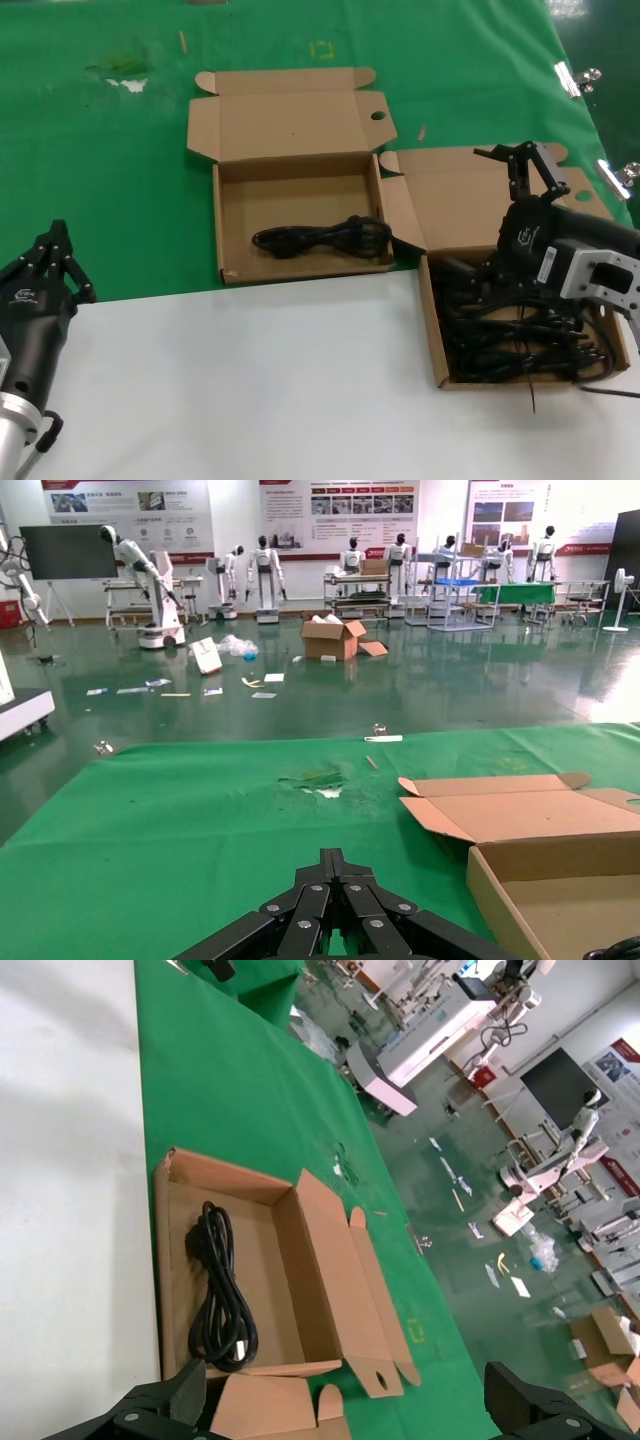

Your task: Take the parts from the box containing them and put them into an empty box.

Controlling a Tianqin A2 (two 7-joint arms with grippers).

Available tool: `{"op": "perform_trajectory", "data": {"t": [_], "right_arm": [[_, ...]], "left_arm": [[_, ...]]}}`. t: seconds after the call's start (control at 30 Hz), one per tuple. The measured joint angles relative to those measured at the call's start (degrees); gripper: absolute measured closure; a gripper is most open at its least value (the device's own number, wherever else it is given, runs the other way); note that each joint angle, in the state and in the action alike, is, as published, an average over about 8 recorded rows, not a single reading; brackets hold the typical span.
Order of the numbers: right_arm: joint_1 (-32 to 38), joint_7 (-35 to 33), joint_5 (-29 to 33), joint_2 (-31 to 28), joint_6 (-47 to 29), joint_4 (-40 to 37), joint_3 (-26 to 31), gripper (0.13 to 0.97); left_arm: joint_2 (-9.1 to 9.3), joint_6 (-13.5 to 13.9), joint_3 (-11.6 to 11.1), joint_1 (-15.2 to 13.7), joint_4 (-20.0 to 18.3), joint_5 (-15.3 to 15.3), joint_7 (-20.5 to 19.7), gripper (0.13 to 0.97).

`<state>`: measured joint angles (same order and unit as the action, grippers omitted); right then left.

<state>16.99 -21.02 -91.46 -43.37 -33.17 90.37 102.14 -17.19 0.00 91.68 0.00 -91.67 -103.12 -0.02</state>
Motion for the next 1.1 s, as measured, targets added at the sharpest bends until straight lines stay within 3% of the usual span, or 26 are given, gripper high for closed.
{"op": "perform_trajectory", "data": {"t": [0.53, 0.83, 1.1], "right_arm": [[-1.68, 1.01, -1.02, 1.31, 2.09, 0.51, -1.01, 0.129], [-3.5, 3.4, -2.29, 4.26, 5.79, 0.6, -2.13, 0.129], [-5.23, 5.67, -3.49, 7.07, 9.3, 0.69, -3.2, 0.129]], "left_arm": [[0.0, 0.0, 0.0, 0.0, 0.0, 0.0, 0.0, 0.929], [0.0, 0.0, 0.0, 0.0, 0.0, 0.0, 0.0, 0.835], [0.0, 0.0, 0.0, 0.0, 0.0, 0.0, 0.0, 0.674]]}}
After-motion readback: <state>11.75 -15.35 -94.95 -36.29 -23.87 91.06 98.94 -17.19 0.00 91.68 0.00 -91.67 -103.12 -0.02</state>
